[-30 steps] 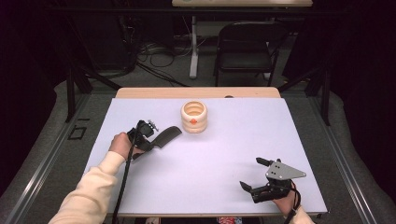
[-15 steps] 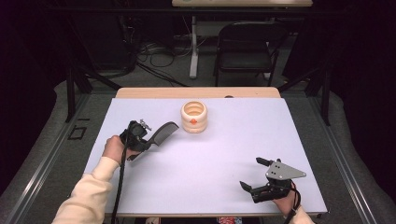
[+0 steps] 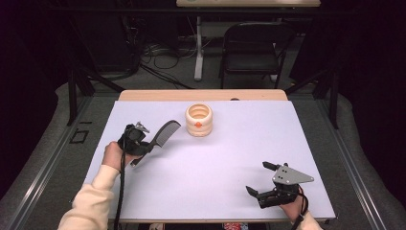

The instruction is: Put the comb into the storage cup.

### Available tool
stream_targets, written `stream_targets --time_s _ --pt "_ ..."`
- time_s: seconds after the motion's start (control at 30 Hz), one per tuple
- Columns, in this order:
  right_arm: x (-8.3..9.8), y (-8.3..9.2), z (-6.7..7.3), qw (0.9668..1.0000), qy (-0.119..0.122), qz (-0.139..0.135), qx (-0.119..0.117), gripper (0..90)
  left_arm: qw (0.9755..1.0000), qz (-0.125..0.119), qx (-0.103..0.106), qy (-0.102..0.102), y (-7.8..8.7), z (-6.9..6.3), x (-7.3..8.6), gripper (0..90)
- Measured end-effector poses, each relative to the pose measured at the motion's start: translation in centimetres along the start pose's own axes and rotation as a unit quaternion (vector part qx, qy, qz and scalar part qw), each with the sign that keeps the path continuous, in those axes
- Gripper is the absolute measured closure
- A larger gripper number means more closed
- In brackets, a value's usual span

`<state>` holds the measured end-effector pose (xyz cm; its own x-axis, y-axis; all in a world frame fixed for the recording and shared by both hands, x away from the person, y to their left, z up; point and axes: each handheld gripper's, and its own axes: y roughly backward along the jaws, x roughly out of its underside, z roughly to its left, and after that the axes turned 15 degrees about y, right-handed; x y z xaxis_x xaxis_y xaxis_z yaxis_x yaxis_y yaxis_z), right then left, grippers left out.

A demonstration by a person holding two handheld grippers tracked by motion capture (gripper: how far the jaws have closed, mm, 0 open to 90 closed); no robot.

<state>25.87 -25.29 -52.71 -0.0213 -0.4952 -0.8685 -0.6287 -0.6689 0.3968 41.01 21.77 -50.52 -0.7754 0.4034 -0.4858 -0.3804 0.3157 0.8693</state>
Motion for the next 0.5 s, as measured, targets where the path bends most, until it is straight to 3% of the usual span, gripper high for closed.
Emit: stream_targets --time_s 0.5 --pt "-0.02 0.05 0.0 1.0 0.001 -0.001 0.0 0.0 0.9988 -0.043 0.021 0.014 0.91 0.13 0.65 72.0"
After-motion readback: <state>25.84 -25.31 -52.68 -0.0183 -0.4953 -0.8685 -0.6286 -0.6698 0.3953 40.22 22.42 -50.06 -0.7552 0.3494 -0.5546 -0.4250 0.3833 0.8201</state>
